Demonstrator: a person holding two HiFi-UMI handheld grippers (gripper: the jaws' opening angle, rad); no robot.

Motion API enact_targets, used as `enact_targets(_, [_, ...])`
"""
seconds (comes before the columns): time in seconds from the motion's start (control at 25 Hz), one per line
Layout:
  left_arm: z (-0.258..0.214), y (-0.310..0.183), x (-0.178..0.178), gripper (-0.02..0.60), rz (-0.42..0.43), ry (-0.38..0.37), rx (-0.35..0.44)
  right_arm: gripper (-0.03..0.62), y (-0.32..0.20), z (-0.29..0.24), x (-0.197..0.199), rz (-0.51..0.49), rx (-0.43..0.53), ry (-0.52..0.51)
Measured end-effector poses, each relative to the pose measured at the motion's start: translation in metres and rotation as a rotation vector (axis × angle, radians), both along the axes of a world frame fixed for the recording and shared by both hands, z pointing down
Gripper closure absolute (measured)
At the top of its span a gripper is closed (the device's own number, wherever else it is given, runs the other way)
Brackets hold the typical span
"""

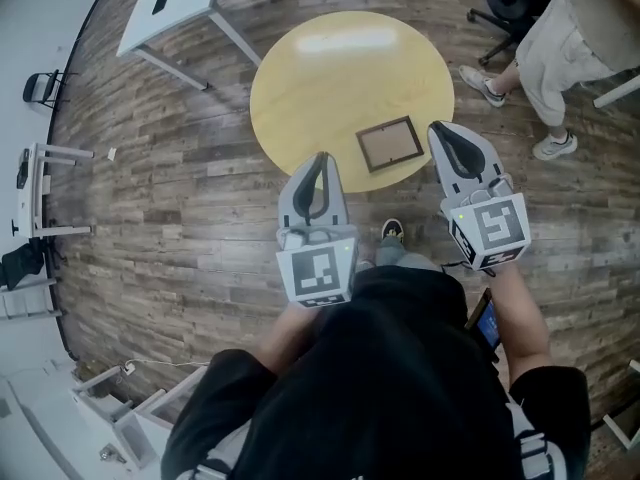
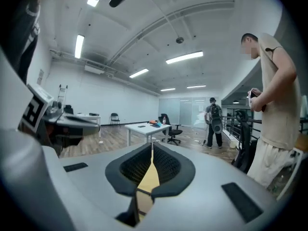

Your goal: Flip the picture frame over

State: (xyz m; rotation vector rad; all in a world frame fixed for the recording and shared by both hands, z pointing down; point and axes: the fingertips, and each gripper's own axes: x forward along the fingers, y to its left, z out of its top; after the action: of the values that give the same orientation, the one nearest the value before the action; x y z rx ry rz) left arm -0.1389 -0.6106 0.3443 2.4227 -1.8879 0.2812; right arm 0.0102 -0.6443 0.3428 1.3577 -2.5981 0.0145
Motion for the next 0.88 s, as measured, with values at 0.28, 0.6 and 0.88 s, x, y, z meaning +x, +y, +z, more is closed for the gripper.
enact_targets(0.28, [0.029,-0.030,0.000,0.554,-0.034,-0.055,-0.056,0.569,-0.031,0.103,0.000,-0.274,-0.062,0.261])
enact_targets(0.6, [0.062,-0.047,0.005,0.554,-0.017,-0.075,-0.125,0.546,-0.018,0.237,-0.003,-0.476,-0.271,0.451])
enact_targets(0.88, [0.077,-0.061,-0.027,0.554,-0.087,-0.090,-0.166,0.371,-0.007,0.338,-0.011,-0.685,-0.342,0.727])
